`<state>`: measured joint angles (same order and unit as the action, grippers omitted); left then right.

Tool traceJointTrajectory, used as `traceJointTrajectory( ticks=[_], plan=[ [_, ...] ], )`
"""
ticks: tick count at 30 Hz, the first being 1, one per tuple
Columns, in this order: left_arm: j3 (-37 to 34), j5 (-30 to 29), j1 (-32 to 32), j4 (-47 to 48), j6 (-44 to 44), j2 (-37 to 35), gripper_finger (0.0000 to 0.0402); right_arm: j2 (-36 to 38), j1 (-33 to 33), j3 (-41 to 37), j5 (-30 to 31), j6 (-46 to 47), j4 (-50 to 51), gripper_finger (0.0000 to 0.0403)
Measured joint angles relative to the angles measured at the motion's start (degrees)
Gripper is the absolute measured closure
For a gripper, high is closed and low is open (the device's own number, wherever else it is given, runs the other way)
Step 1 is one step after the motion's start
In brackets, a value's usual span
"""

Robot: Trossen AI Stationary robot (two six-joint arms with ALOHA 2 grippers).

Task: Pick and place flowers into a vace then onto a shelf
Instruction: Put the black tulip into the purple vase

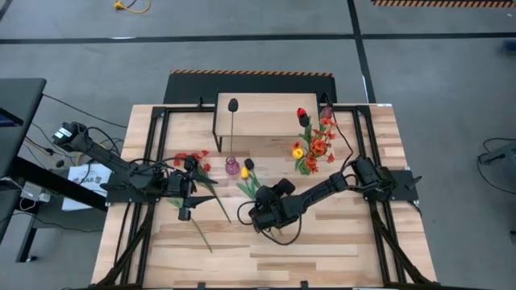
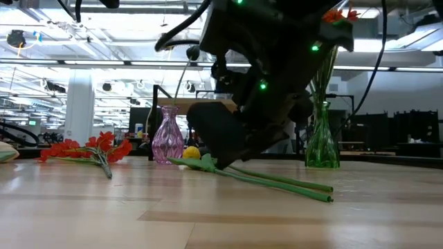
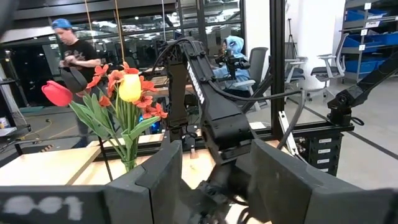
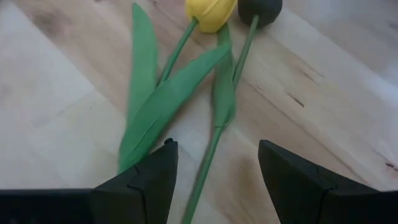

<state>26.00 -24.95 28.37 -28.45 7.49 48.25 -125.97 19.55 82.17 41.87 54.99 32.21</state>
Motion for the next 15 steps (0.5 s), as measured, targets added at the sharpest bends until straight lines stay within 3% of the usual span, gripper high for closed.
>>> traceJointTrajectory(
  ticks=[15],
  plan=[
    [0.00, 0.57, -0.01, -0.02, -0.02, 0.00, 0.0220, 0.33, -3.58, 0.15, -6.00, -1.03, -0.01, 0.0186]
  ],
)
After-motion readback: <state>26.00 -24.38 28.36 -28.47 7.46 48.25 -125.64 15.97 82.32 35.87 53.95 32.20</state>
